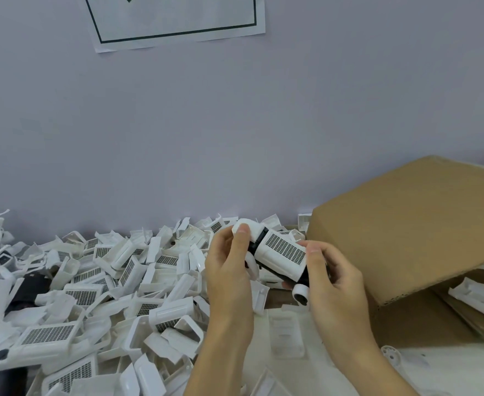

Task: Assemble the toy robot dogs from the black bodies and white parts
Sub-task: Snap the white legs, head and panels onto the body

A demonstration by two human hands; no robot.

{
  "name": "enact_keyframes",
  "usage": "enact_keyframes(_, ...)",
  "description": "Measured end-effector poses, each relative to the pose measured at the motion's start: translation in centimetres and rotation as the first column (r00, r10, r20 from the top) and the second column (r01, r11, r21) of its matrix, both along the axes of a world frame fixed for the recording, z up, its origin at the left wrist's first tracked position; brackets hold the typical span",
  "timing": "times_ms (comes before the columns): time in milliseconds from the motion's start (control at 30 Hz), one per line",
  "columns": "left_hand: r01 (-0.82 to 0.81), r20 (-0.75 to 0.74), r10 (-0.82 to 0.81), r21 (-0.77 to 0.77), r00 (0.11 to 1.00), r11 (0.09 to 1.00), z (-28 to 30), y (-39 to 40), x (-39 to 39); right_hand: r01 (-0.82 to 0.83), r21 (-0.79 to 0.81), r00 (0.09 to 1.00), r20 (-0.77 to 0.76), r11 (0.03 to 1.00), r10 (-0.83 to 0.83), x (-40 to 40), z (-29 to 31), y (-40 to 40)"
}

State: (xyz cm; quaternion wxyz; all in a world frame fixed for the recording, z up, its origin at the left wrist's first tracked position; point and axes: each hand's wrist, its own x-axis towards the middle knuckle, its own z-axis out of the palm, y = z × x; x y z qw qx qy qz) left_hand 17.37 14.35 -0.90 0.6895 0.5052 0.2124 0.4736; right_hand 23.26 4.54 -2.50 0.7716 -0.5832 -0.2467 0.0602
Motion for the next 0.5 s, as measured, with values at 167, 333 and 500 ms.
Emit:
enact_keyframes(167, -0.016, -0.107, 0.009, -0.059, 0.994, 0.998, -0.4, 0.3, -0.1, -0.141, 0.009, 0.984, -0.106, 0.990, 0.141, 0.2, 0.2, -0.2)
enact_keyframes(333, -0.067, -0.048, 0.061, -0.155, 0.997, 0.986, -0.3, 0.9, -0.1, -0.104, -0.234, 0.972, 0.183, 0.967, 0.149, 0.5, 1.4, -1.2)
enact_keyframes(500, -0.098, -0.040, 0.092, -0.222, 0.995, 0.970, 0.4, 1.7, -0.8, 0.330, -0.503, 0.738, 0.665, 0.799, 0.114, 0.5, 2.0, -1.9)
